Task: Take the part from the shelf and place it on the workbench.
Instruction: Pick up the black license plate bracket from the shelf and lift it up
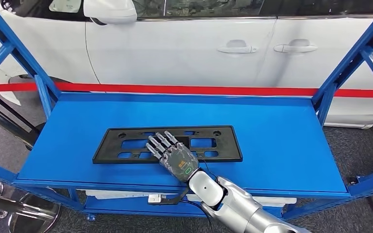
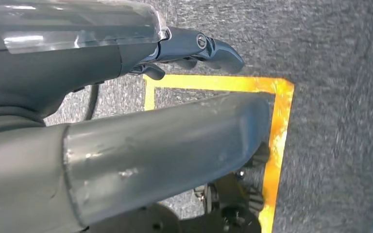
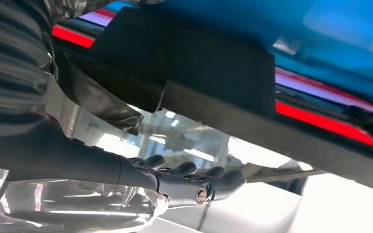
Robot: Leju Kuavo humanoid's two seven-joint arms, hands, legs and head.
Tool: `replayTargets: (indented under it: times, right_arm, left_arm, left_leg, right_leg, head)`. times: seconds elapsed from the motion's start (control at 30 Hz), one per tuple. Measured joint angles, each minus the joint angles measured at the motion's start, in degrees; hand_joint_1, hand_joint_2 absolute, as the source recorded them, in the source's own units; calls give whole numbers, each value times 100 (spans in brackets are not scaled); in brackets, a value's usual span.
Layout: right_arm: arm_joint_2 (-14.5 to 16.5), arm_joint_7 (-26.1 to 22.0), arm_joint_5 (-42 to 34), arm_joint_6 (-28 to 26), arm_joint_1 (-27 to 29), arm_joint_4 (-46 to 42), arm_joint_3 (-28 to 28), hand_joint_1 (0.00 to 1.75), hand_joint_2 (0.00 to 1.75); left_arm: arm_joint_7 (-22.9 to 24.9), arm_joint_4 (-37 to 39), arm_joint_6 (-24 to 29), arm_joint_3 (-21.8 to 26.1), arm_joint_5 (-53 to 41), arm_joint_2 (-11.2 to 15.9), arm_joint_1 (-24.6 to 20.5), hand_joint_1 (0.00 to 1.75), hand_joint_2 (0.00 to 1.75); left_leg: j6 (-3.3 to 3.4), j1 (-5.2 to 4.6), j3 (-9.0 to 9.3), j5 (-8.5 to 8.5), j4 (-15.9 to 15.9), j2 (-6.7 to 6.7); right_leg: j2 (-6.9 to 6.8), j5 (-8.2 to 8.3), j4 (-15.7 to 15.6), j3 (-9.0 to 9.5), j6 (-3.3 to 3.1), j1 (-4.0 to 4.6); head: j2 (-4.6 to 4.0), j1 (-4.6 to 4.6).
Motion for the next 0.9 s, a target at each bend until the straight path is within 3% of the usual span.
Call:
replayTargets:
  times: [0.1, 0.13, 0.17, 0.2, 0.27, 0.33, 0.47, 0.53, 0.6, 0.63, 0.67, 0.7, 0.77, 0.83, 0.9]
  right_arm:
    - [203, 242, 24, 54, -22, 278, 4, 174, 175]
    - [278, 298, 26, 112, -39, 393, 4, 174, 175]
    - [357, 335, 27, 180, -68, 510, 4, 175, 175]
    - [433, 358, 27, 248, -107, 614, 4, 175, 175]
    - [594, 378, 27, 371, -209, 823, 4, 175, 175]
    - [728, 368, 26, 465, -301, 1019, 4, 173, 175]
    - [896, 286, 6, 641, -455, 1292, -6, 168, 175]
    - [940, 282, -21, 742, -539, 1404, -39, 168, 175]
    - [964, 287, -57, 826, -605, 1525, -107, 171, 175]
    - [971, 295, -90, 850, -628, 1586, -154, 172, 175]
    - [978, 306, -136, 864, -656, 1638, -208, 173, 175]
    - [985, 318, -195, 862, -689, 1683, -269, 175, 175]
    - [998, 326, -332, 837, -776, 1753, -423, 175, 175]
    - [1000, 313, -446, 814, -867, 1812, -583, 175, 175]
    - [987, 294, -539, 780, -923, 1854, -723, 175, 175]
  left_arm:
    - [-1, 1, 2, 17, -48, 11, 5, 0, 0]
    - [-1, 1, 2, 25, -60, 17, 8, 0, 0]
    - [-1, 0, 2, 29, -70, 22, 9, 0, 0]
    - [-1, 0, 1, 32, -83, 27, 7, 0, 0]
    - [-1, 0, -4, 35, -102, 39, -5, 0, 0]
    - [-1, 0, -14, 39, -109, 49, -21, 0, 0]
    - [-4, 0, -54, 50, -126, 61, -15, 0, 0]
    - [-19, 0, -94, 52, -146, 62, -22, 0, 0]
    - [-34, 0, -127, 57, -171, 62, -23, 0, 0]
    - [-38, 0, -136, 62, -186, 63, -23, 0, 0]
    - [-38, 0, -141, 69, -200, 64, -23, 0, 0]
    - [-40, 0, -152, 76, -215, 65, -23, 0, 0]
    - [-60, 0, -202, 87, -241, 66, -24, 0, 0]
    - [-137, 0, -270, 91, -281, 67, -21, 0, 87]
    - [-289, 0, -330, 92, -337, 73, -10, 0, 175]
  left_leg:
    - [-67, 18, -502, -558, 1120, 2]
    - [-81, 21, -623, -625, 1378, 2]
    - [-88, 24, -642, -572, 1415, 2]
    - [-87, 27, -539, -408, 1202, 4]
    - [-64, 28, -126, -4, 359, 8]
    - [-12, 7, 133, 172, -198, 4]
    - [122, 13, 144, 207, -286, 10]
    - [191, 40, 139, 237, -313, 26]
    - [214, 33, 123, 239, -308, 30]
    - [214, 31, 119, 239, -301, 29]
    - [214, 31, 118, 236, -292, 25]
    - [211, 31, 120, 233, -283, 18]
    - [195, 33, 132, 221, -273, 0]
    - [144, 16, 110, 216, -257, -12]
    - [67, 9, 82, 230, -264, -15]
  right_leg:
    - [-20, 3, 3, -7, -33, 6]
    - [-21, 2, 10, -10, -35, 10]
    - [-18, 1, 17, -12, -35, 11]
    - [-10, -2, 25, -9, -34, 11]
    - [8, -13, 43, -4, -18, 18]
    - [20, -19, 67, -26, 25, 37]
    - [25, -74, 146, -76, 133, 41]
    - [16, -378, 611, -276, 178, 33]
    - [9, -769, 1427, -648, 210, 13]
    - [7, -857, 1728, -788, 222, 2]
    - [5, -827, 1823, -835, 229, -8]
    - [3, -693, 1692, -775, 227, -17]
    - [-1, -274, 908, -410, 194, -26]
    - [1, -49, 259, -131, 145, -1]
    - [13, -28, 117, -99, 106, 37]
  head:
    - [0, 0]
    - [0, 0]
    - [0, 0]
    - [0, 0]
    - [0, 0]
    - [0, 0]
    - [0, 1]
    - [0, 2]
    - [0, 1]
    - [0, 2]
    - [0, 2]
    - [0, 2]
    - [0, 2]
    - [0, 2]
    - [0, 1]
